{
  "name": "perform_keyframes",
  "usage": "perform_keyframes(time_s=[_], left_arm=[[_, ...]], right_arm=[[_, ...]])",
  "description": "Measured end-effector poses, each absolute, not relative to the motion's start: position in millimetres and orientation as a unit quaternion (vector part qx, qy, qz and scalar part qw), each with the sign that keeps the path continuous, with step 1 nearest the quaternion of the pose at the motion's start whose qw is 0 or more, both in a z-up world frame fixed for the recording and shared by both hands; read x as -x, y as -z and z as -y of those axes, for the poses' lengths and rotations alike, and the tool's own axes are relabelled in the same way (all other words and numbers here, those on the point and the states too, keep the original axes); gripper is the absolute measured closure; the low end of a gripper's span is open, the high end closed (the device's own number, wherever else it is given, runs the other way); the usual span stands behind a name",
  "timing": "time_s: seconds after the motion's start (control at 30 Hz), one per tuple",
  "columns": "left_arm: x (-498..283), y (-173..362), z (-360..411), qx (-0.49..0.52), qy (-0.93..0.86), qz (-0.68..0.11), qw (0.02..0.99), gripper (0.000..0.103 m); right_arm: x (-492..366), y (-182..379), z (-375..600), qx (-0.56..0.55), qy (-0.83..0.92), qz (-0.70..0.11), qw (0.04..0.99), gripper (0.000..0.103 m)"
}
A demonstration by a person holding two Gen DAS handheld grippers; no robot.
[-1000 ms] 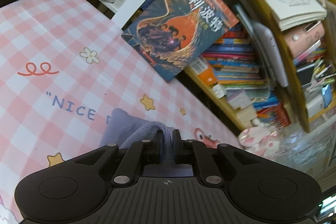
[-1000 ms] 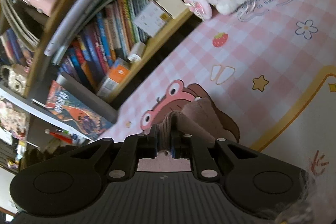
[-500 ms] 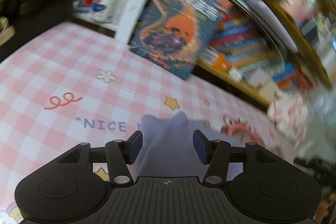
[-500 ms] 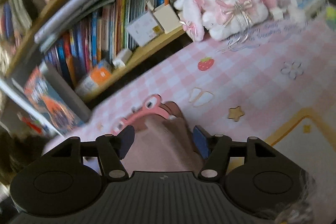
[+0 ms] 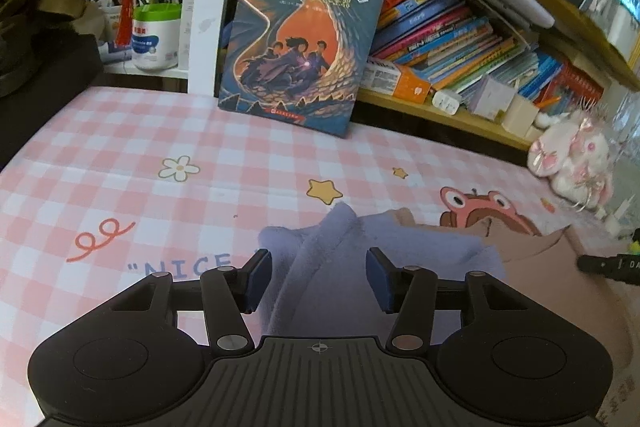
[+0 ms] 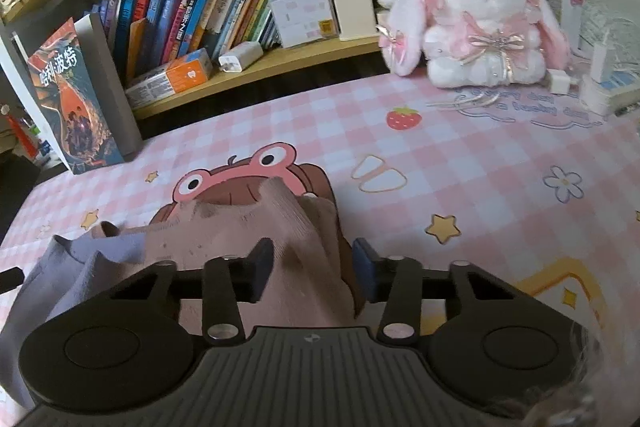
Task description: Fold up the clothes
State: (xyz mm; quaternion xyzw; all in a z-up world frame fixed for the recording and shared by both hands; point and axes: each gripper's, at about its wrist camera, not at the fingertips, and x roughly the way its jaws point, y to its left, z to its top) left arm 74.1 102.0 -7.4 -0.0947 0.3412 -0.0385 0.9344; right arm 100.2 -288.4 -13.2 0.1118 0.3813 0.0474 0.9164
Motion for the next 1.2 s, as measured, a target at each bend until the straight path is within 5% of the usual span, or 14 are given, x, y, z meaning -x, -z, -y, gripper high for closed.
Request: perform_keyframes(time_s=[0.07, 0.23, 0.3, 0.33, 0.57, 0.87, 0.97, 1.03, 1.2], left_arm=[[-76.9, 9.6, -100.1, 0.084, 0.039, -0.347, 0.933, 0.052], [-81.0, 18.6, -91.4, 0.042, 0.043, -0.365, 0.929, 0.060], [-77.1, 14.4, -90.2, 0.025, 0.039, -0.355, 0.934, 0.098], [-73.7, 9.8, -90.9, 0.020, 0.036, -0.346, 0.937, 0.099], [-61.6, 0.6, -133.7, 0.137, 0.028, -0.333, 0.932, 0.100], [-68.6, 18.0, -139.8, 0.130, -0.008, -0.349, 0.928, 0.102], [-64.5, 5.4, -136.9, 0.134, 0.013, -0.315, 0.939, 0.094], [-64.0, 1.9, -134.2, 0.131, 0.027, -0.308, 0.942, 0.076], [-60.7, -0.3, -132.4, 0.133, 0.039, -0.307, 0.942, 0.075]], right_arm=[[-103.0, 14.4, 287.6, -0.112, -0.049, -0.383, 0.916, 0.086], [-107.9, 18.1, 286.4, -0.112, -0.049, -0.389, 0.913, 0.092], [-108.3, 20.7, 286.0, -0.109, -0.046, -0.392, 0.913, 0.093], [-107.5, 19.9, 286.0, -0.109, -0.044, -0.389, 0.914, 0.093], [-85.9, -2.1, 306.4, -0.174, -0.033, -0.350, 0.920, 0.097], [-105.1, 27.1, 305.0, -0.167, -0.029, -0.394, 0.903, 0.093], [-102.6, 22.4, 304.6, -0.164, -0.033, -0.389, 0.906, 0.091], [-98.9, 20.6, 305.5, -0.166, -0.030, -0.387, 0.907, 0.091], [-92.2, 22.6, 303.8, -0.164, -0.025, -0.393, 0.904, 0.090]])
